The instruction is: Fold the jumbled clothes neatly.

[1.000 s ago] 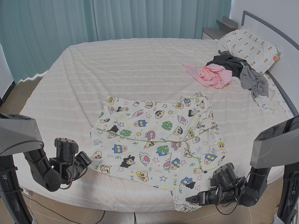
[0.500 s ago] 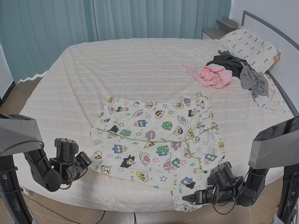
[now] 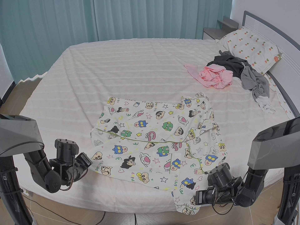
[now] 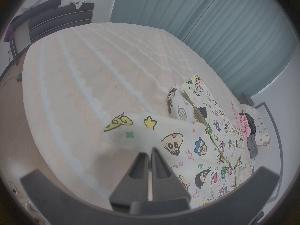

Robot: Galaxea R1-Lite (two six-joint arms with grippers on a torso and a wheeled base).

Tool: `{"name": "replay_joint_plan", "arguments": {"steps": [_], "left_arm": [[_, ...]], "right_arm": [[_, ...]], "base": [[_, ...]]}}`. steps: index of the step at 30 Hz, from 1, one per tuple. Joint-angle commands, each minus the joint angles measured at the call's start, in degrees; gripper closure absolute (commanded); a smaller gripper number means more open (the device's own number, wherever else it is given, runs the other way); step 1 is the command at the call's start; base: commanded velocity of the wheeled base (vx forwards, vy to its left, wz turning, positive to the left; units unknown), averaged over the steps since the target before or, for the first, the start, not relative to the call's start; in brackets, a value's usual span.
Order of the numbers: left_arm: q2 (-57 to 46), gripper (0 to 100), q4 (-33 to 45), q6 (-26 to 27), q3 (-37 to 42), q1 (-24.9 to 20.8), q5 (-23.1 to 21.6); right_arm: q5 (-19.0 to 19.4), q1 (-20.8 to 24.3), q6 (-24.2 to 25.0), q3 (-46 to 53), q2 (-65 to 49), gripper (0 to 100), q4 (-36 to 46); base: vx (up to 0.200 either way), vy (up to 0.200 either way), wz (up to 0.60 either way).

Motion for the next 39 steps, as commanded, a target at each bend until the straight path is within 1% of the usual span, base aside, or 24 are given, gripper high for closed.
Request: {"name": "replay_joint_plan", "arguments": {"steps": [1, 6, 13, 18, 24, 30, 31, 32, 34, 39], "left_arm": [[0.0, 100, -0.5, 0.0, 0.1, 0.0, 0.0], [0.1, 100, -1.2, 0.6, 0.9, 0.0, 0.2], [-0.6, 100, -1.5, 6.8, 3.9, -0.1, 0.4], [-0.4, 100, -1.9, 7.4, 4.7, -0.2, 0.4], [-0.4, 100, -1.9, 10.1, 6.4, -0.3, 0.4], [-0.4, 100, -1.5, 10.3, 7.5, -1.4, 0.4], [-0.4, 100, -1.5, 10.3, 7.5, -1.4, 0.4], [-0.5, 100, -1.4, 11.5, 8.1, -1.8, 0.3], [-0.5, 100, -1.4, 12.6, 8.9, -1.8, 0.3], [-0.3, 100, -1.0, 13.3, 9.4, -1.9, 0.3]], "right_arm": [[-0.5, 0.1, 0.1, 0.0, -0.3, 100, 0.0], [-0.8, -0.2, 0.9, 1.7, -1.7, 100, 0.0], [-1.1, -1.4, 0.9, 5.8, -4.9, 100, -0.5], [-1.1, -1.4, 1.0, 7.2, -5.4, 100, -0.8], [-0.4, -1.1, 1.1, 9.1, -6.8, 100, -1.0], [2.9, -1.0, 0.9, 10.9, -8.2, 100, -1.0], [2.9, -1.0, 0.9, 10.9, -8.2, 100, -1.0], [4.0, -1.0, 0.6, 12.2, -9.4, 100, -1.0], [4.7, -1.0, 0.7, 13.0, -10.4, 100, -1.0], [6.4, -1.0, 0.7, 15.1, -12.1, 100, -1.0]], "base": [[0.000, 0.000, 0.00], [0.000, 0.000, 0.00], [0.000, 0.000, 0.00], [0.000, 0.000, 0.00], [0.000, 0.000, 0.00], [0.000, 0.000, 0.00], [0.000, 0.000, 0.00], [0.000, 0.000, 0.00], [0.000, 0.000, 0.00], [0.000, 0.000, 0.00]]}}
